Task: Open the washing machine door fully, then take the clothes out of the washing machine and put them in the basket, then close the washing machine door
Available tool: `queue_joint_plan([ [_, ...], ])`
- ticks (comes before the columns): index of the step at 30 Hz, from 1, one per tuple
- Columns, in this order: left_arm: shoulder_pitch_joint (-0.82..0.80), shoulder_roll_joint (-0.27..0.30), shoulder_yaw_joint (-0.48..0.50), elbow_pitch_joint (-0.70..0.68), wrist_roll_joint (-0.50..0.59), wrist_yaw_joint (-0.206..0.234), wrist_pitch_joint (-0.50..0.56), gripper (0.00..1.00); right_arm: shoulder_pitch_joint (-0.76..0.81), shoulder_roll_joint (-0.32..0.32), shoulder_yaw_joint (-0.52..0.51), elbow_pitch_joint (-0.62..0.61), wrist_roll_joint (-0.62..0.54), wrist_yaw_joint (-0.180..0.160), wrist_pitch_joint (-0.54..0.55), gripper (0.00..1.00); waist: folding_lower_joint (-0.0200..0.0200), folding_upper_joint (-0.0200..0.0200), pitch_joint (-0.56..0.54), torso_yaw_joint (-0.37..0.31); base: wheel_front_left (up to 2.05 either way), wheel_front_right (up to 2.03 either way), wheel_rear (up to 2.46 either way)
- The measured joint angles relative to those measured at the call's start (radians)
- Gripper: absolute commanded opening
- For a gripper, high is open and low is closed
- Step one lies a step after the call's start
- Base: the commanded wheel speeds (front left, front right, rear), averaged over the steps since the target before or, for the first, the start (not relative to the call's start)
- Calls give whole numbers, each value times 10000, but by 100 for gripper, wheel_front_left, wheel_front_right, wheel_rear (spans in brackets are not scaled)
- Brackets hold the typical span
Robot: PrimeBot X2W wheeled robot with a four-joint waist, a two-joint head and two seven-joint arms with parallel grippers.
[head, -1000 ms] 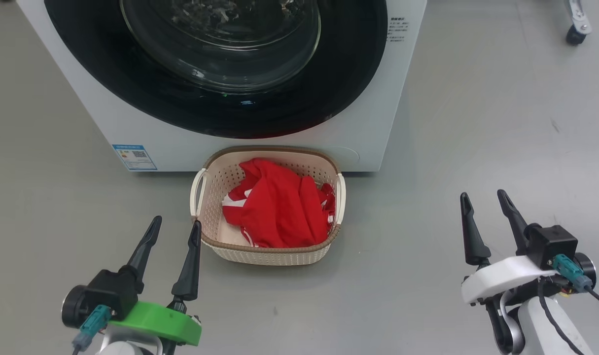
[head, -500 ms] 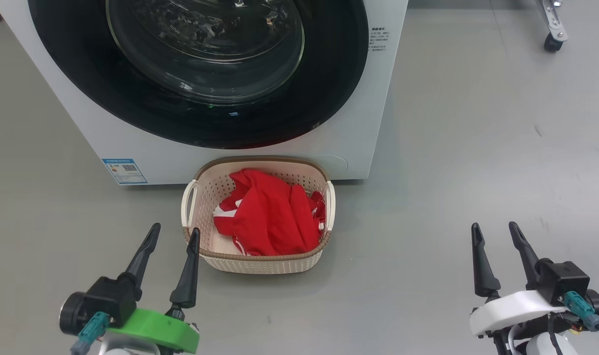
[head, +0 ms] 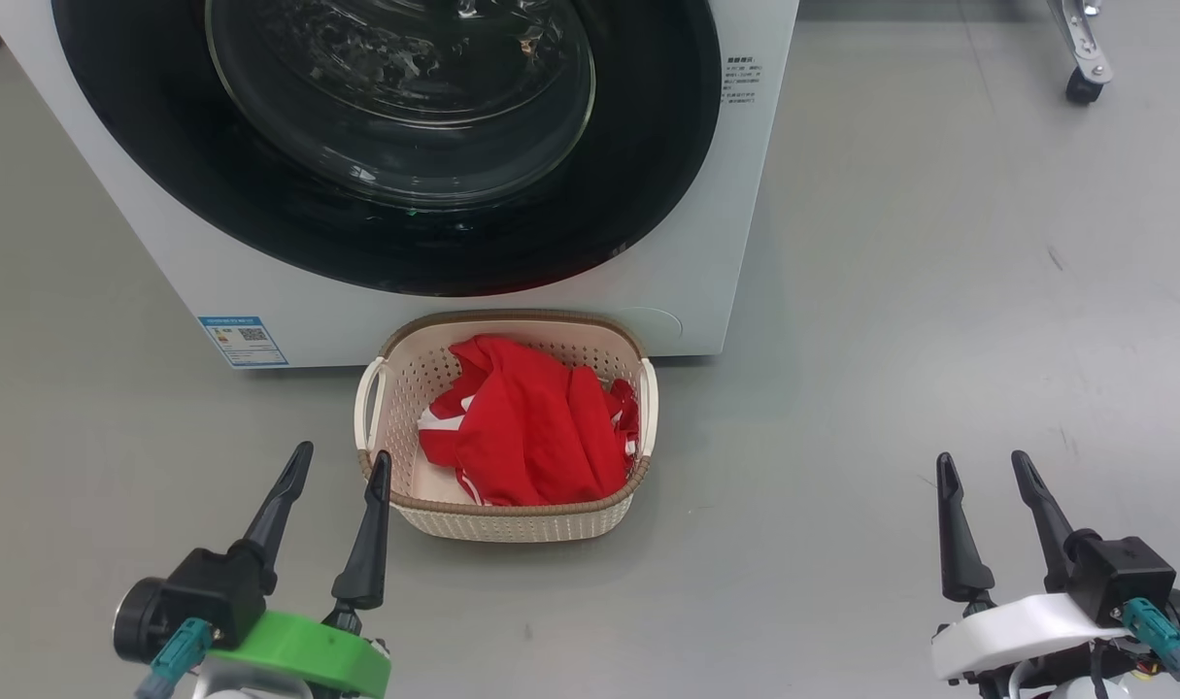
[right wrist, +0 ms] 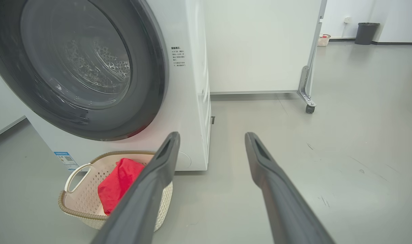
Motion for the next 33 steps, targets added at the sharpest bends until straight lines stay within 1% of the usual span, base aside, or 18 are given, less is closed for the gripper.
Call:
queue_joint_plan([
  [4,4,0,-2,-36,0,2,35,100,113,0,0,-128,0,-71,0,100,0,0,8,4,0,0,0],
  [26,45,0,-82,-132,-2,29,73,100,437,-36,-8,-598,-2,-132,0,100,0,0,-120,14,0,0,0],
  [27,48,-2,-92,-132,-2,29,73,0,473,-50,-10,-608,-2,-157,0,0,0,0,-143,19,0,0,0],
  [33,276,-98,-169,334,-52,27,75,0,632,107,50,-163,13,-150,15,0,0,0,-159,20,0,0,0],
])
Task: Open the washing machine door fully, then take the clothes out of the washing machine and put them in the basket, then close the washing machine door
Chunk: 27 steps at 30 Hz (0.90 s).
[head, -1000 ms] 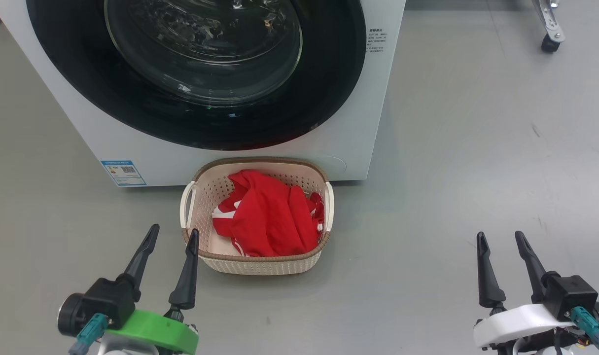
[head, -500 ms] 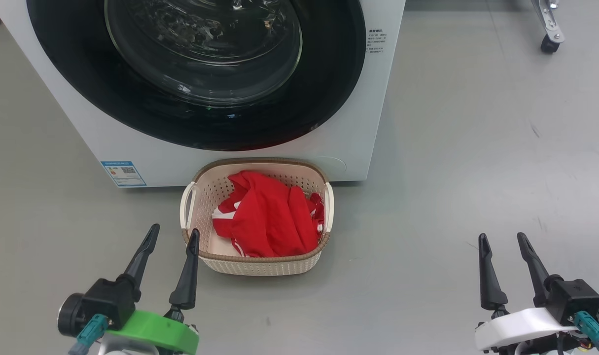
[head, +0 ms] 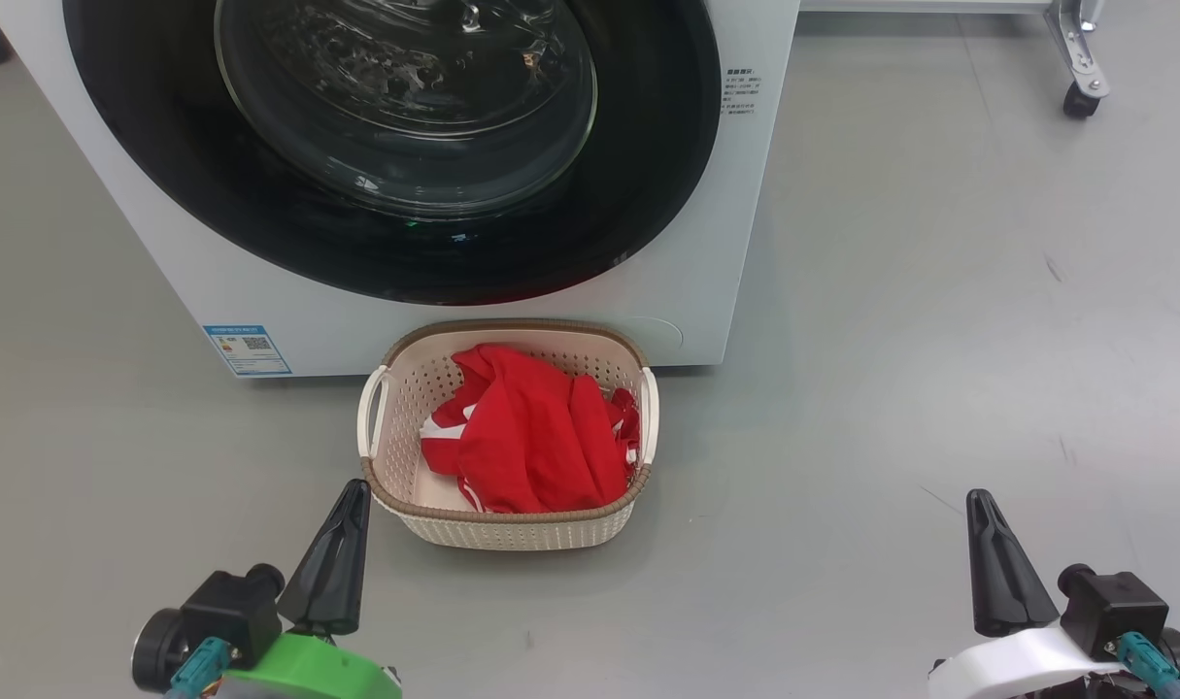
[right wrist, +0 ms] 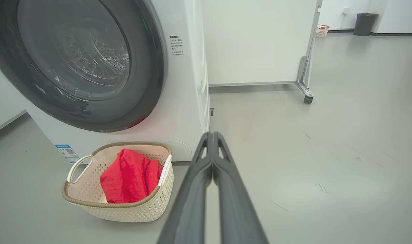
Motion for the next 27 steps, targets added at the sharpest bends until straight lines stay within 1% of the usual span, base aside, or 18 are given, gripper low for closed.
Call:
queue_joint_plan([
  [7,66,-81,46,-12,-675,0,40,0,9,15,25,-4,677,92,19,0,0,0,-53,-45,0,0,0],
  [10,72,-90,98,-13,-1070,-6,104,0,10,31,19,-10,1126,100,90,0,0,0,-82,-69,0,0,0],
  [12,72,-96,148,-12,-1450,-8,192,0,9,44,0,-12,1473,182,159,0,0,0,-96,-80,0,0,0],
  [16,72,-117,328,-12,-2065,-12,357,0,-1,61,-102,-8,2249,221,307,0,0,0,-125,-103,0,0,0],
  [17,72,-117,362,-8,-2142,-12,378,0,-11,61,-132,-4,2385,265,355,0,0,0,-132,-108,0,0,0],
  [24,71,-134,523,13,-2857,-12,568,0,-77,98,-267,29,3150,274,566,0,0,0,-174,-141,0,0,0],
  [27,70,-138,652,40,-3290,-12,658,0,-84,102,-324,77,3574,357,683,0,0,0,-197,-158,0,0,0],
])
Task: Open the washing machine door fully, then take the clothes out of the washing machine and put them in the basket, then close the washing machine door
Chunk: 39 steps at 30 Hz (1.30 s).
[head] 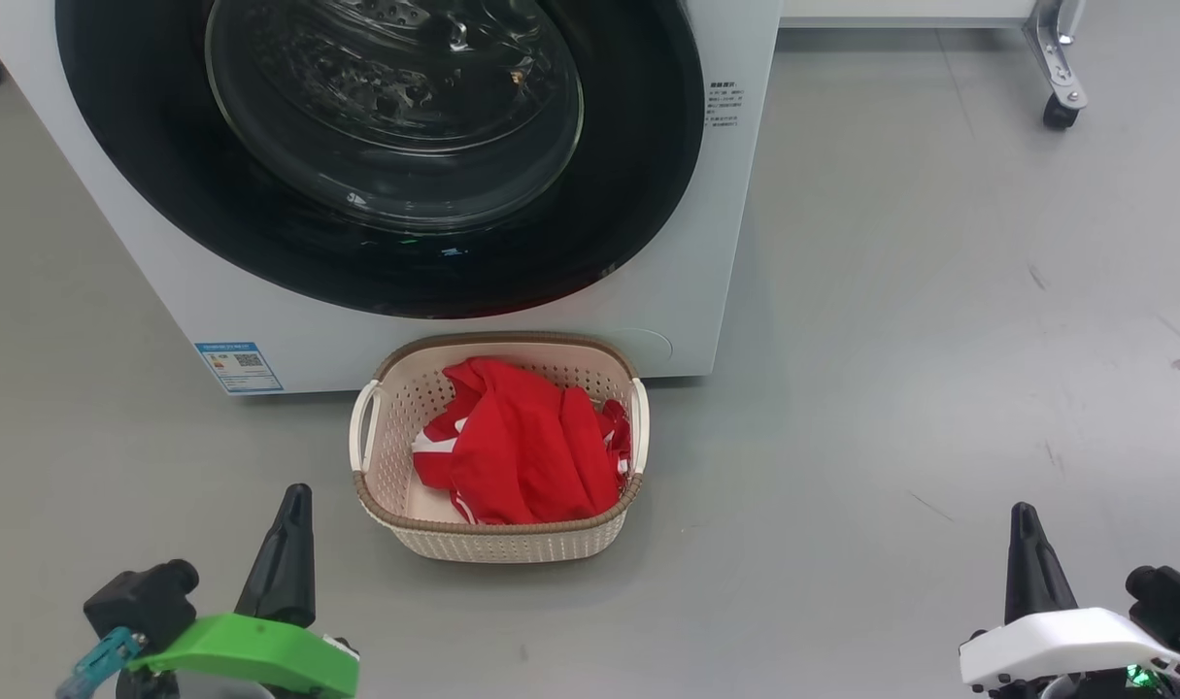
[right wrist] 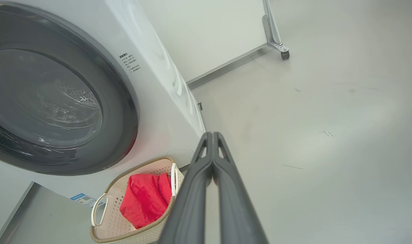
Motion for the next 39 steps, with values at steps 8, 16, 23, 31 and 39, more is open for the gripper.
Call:
queue_joint_plan([
  [8,-4,0,215,81,-940,-31,311,0,-198,-10,-163,121,1097,94,236,0,0,0,-58,-45,0,0,0],
  [16,-15,0,449,219,-1979,-90,541,0,-330,-19,-295,261,2190,209,541,0,0,0,-118,-91,0,0,0],
  [23,-26,0,683,322,-2807,-121,763,0,-488,-36,-422,399,3135,314,761,0,0,0,-171,-131,0,0,0],
  [31,-49,0,895,439,-3854,-163,1028,0,-693,-56,-558,535,4222,443,1022,0,-1,0,-231,-177,0,0,0],
  [39,-92,0,1114,589,-4855,-222,1254,0,-906,-61,-683,702,5308,550,1258,0,0,0,-292,-223,0,0,0],
])
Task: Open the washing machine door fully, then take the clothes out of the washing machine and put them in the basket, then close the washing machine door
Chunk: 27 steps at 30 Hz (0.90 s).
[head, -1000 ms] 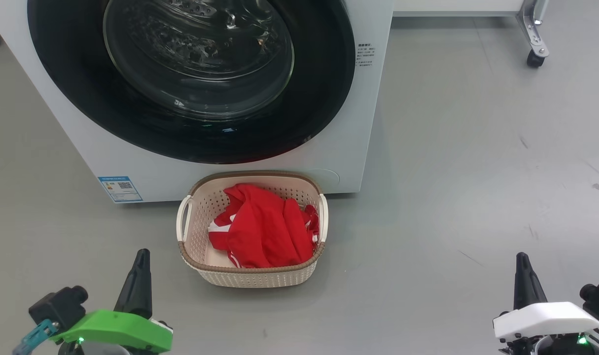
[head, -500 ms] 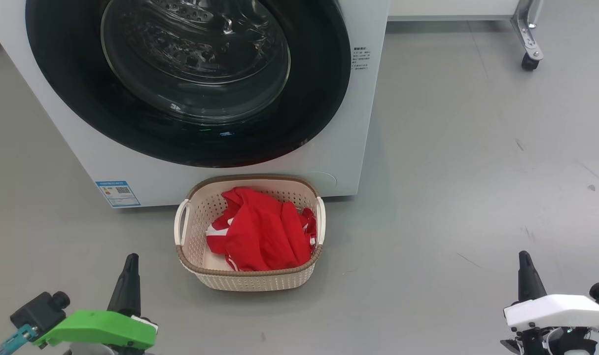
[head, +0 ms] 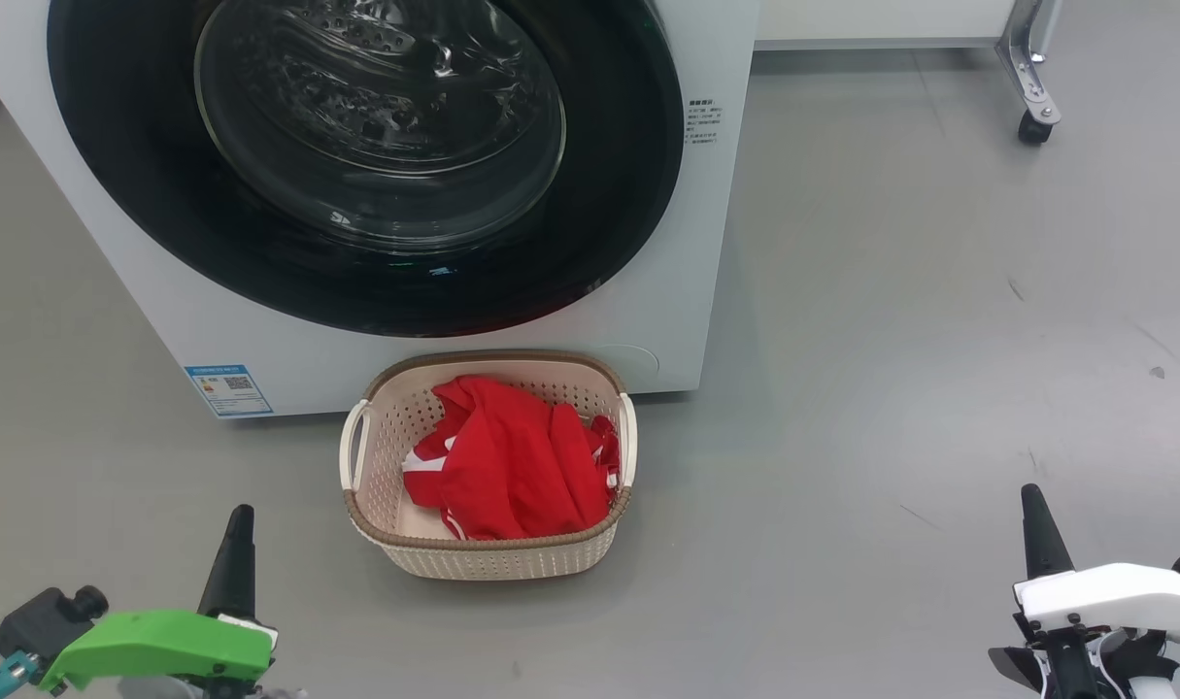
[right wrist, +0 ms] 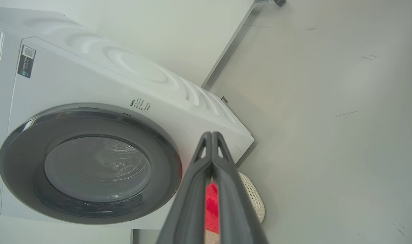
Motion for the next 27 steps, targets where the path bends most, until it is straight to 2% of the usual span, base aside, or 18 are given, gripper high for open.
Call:
queue_joint_plan([
  [27,-311,-33,857,407,-3446,-123,857,0,-657,-36,-477,546,3768,502,878,0,0,0,-214,-161,0,0,0],
])
